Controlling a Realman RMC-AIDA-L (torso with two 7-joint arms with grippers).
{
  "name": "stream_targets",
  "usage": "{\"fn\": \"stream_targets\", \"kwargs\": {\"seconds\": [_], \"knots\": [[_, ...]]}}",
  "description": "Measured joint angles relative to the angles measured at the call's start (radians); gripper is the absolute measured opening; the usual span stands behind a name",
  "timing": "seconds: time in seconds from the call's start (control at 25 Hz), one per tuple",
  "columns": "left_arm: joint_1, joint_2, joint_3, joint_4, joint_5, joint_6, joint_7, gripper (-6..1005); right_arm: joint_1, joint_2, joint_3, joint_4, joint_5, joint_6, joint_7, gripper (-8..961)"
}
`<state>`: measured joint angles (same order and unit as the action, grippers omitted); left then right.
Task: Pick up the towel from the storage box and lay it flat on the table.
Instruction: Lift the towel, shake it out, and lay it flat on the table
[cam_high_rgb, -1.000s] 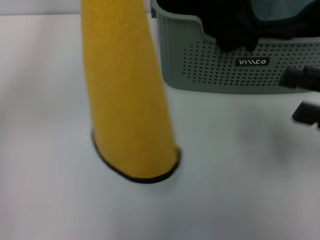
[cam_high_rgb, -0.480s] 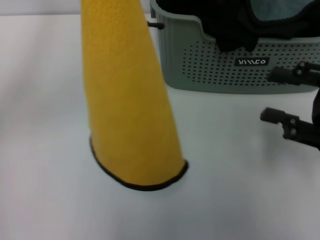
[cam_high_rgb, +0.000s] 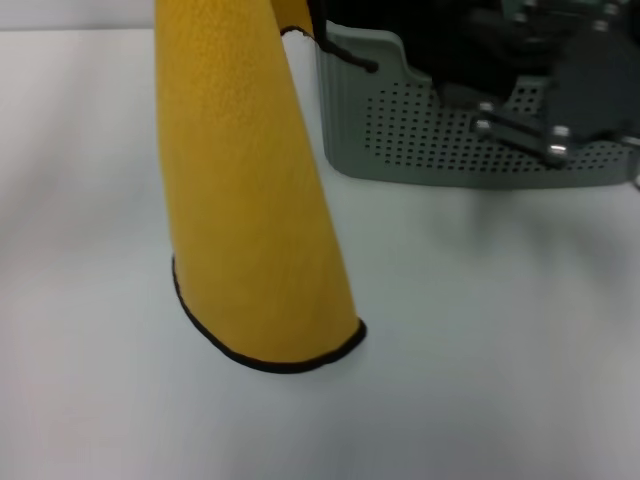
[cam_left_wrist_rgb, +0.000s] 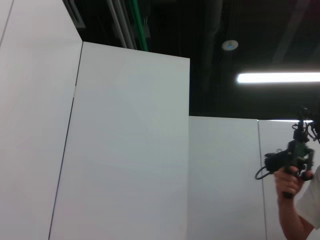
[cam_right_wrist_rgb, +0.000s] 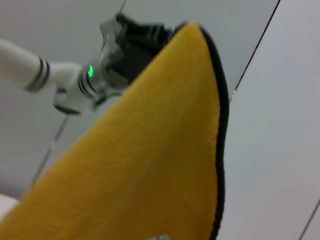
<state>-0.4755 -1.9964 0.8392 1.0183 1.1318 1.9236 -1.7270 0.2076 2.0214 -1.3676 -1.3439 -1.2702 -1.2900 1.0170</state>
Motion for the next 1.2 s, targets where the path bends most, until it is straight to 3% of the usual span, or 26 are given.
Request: {"fn": "stream_targets", "kwargs": {"seconds": [0.32,0.6,0.76,1.2], "knots": [[-0.009,-0.001,0.000,-0.025,0.066,0.000,0.045,15,0.166,0.007,-0.233,0.119,-0.010,0.299,-0.102,488],[-0.005,-0.001,-0.002,-0.028,0.070,0.000,0.071,16,0.249,0.008,-0.382,0.142,0.003,0.530,-0.195,486],[-0.003,-0.002,-0.002,-0.028,0.070,0.000,0.082,15,0.267,0.008,-0.385,0.154,0.003,0.541,-0.198,362],[0.004,-0.002,-0.002,-0.040,0.070,0.000,0.085,16,0.268,0.007,-0.378,0.166,0.049,0.538,-0.223,228]]}}
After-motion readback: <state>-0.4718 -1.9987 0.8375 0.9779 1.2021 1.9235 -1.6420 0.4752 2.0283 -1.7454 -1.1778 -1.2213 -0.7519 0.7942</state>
